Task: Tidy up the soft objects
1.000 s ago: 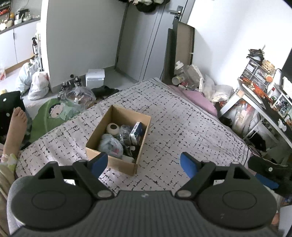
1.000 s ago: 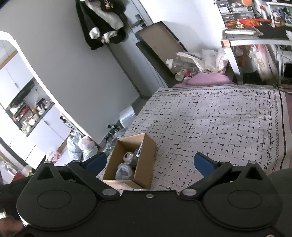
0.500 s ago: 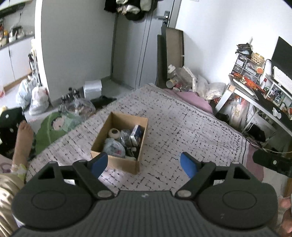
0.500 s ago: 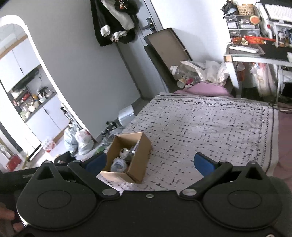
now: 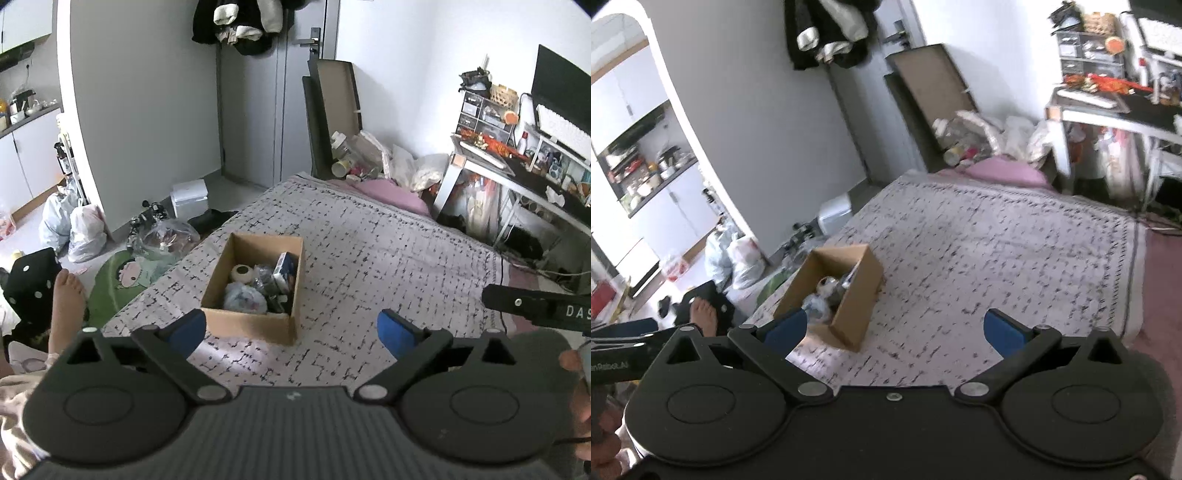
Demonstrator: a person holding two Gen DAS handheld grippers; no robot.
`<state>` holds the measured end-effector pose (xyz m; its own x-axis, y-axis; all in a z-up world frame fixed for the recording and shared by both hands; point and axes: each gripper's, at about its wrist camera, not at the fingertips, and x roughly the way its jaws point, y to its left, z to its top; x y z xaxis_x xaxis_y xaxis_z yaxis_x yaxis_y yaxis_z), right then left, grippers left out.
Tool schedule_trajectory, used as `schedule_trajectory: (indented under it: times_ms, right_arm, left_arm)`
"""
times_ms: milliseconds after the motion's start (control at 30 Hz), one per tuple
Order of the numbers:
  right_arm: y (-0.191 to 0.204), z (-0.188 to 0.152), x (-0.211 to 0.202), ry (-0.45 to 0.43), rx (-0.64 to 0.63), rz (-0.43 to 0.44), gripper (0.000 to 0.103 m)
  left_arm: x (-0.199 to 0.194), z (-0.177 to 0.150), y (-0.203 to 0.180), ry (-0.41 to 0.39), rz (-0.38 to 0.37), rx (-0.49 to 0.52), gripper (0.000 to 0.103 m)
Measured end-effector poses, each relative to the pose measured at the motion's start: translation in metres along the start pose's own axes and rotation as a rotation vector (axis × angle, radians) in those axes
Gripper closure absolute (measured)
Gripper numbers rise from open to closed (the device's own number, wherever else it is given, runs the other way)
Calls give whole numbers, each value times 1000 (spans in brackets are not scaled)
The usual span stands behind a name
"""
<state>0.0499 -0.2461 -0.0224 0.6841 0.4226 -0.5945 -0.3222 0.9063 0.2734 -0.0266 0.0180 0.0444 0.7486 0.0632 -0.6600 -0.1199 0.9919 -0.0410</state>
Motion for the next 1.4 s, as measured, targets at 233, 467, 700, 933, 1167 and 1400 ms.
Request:
schedule_trajectory:
  times_ms: [233,467,700,933,1167,1400]
  right_arm:
    - [14,-6,3,5,-40,-27,0]
    - [31,-10,4,12,-117,-27,0]
    - [43,-14,1,10,-144,-51,0]
    - [44,-14,-3,-3,-138,-49,0]
    - [41,-13,-8,-33,-119,-45,0]
    - [41,-13,-8,-34,-122,-50,0]
  left_arm:
    - [-3,-9,10,-6,29,-16,4]
    - [-4,-13,19,-2,16,-41,0]
    - [-8,-17,21,-12,16,-36,0]
    - [-14,-19,22,-20,15,-36,0]
    - [-14,-21,22,-10,6,-32,0]
    - [-12,-20,22,-16,7,-37,0]
